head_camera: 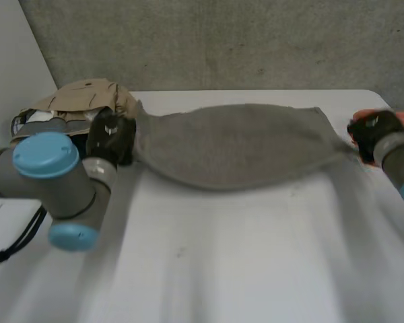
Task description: Fold the laundry.
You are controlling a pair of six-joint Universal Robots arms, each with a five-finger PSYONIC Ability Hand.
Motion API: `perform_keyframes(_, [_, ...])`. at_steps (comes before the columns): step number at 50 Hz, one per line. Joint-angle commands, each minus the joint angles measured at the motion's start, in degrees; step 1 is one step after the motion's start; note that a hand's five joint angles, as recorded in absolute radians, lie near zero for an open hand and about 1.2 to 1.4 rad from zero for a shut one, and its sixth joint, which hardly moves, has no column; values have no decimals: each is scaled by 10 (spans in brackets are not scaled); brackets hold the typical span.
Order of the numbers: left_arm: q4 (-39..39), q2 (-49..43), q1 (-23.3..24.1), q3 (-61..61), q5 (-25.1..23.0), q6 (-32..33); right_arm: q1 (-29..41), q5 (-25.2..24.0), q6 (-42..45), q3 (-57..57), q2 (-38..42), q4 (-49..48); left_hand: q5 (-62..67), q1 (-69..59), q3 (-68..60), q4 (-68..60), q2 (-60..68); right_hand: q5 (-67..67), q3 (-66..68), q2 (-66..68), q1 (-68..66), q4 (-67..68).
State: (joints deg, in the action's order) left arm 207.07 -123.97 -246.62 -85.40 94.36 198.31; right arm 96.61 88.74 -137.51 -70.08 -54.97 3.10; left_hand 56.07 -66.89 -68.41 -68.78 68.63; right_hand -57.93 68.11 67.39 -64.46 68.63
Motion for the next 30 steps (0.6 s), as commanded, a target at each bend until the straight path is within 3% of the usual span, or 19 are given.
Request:
perform_keyframes(1, [-188, 161, 0, -168, -1, 41, -68, -2, 150, -165, -139, 119, 139, -131, -116, -112, 114, -121, 119, 126, -155, 114])
perform_keyframes(6, [-344, 255, 3, -240, -11, 90, -128, -9, 263, -248, -234, 174, 139, -131, -116, -112, 114, -121, 119, 126, -155, 114])
perform_keyframes(9, [-350, 280, -4, -248, -35, 100, -140, -27, 296, -268, -258, 169, 139, -131, -116, -112, 114, -121, 119, 126, -155, 114])
perform_keyframes(13, [-316, 277, -8, -231, -49, 100, -136, -36, 262, -249, -253, 138, 139, -131, -116, -112, 114, -121, 119, 126, -155, 114])
perform_keyframes(16, [-270, 242, -8, -196, -47, 97, -129, -40, 221, -226, -209, 95, 139, -131, -116, -112, 114, -121, 119, 126, -155, 114])
perform_keyframes(21, [-206, 154, 1, -129, -29, 89, -61, -36, 155, -144, -87, 1, 139, -131, -116, -112, 114, -121, 119, 126, -155, 114])
perform_keyframes(30, [-199, -3, 16, 30, 68, 50, -16, -25, 155, -14, 45, -111, 139, -131, -116, -112, 114, -121, 119, 126, -155, 114])
